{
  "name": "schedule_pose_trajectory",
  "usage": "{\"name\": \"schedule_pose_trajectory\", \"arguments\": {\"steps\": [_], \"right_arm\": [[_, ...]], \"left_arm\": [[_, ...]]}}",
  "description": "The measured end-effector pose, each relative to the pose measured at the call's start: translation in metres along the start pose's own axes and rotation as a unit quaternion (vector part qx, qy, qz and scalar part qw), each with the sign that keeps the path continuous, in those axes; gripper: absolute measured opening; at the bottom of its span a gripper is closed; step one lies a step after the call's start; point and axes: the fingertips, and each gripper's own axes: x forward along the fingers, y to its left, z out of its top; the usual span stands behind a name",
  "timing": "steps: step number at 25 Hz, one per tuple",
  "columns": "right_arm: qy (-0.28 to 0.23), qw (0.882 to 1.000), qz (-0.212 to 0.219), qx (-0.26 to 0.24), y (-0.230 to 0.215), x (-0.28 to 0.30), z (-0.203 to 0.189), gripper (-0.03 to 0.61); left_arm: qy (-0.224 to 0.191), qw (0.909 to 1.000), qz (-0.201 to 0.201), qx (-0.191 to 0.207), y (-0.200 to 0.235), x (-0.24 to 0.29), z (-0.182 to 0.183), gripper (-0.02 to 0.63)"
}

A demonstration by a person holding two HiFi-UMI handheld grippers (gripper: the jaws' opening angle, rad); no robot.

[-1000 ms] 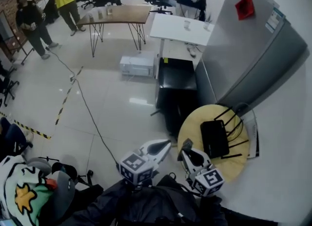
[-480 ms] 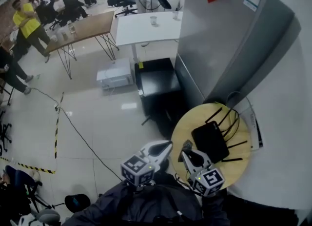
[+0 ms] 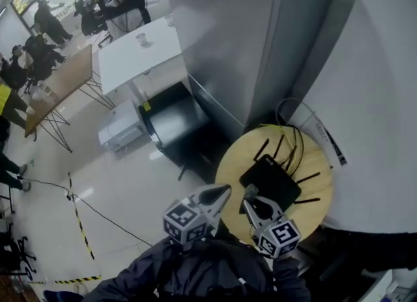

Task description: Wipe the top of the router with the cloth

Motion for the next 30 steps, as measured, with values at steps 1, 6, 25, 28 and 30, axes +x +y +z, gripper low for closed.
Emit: {"name": "schedule_pose_trajectory", "arguments": {"steps": [1, 6, 25, 28, 30], "right_arm": [[-0.005, 1.0, -0.015, 0.008, -0.006, 0.0, 0.001, 0.071], [-0.021, 0.995, -0.09, 0.036, -0.02, 0.0, 0.003, 0.071], [-0.049, 0.925, -0.35, 0.137, 0.011, 0.028, -0.014, 0.071], [-0.041, 0.915, -0.37, 0.155, -0.001, 0.02, -0.034, 0.071], [-0.032, 0.91, -0.38, 0.162, -0.013, 0.013, -0.047, 0.071]], "left_arm": [[0.01, 0.9999, -0.012, 0.004, 0.002, 0.006, 0.0, 0.0], [0.045, 0.9952, -0.084, 0.02, 0.007, 0.027, 0.007, 0.001], [0.142, 0.9364, -0.316, 0.056, 0.039, 0.019, 0.007, 0.0], [0.151, 0.9311, -0.327, 0.06, 0.034, 0.025, 0.003, 0.002], [0.154, 0.9295, -0.33, 0.061, 0.031, 0.03, 0.001, 0.0]]}}
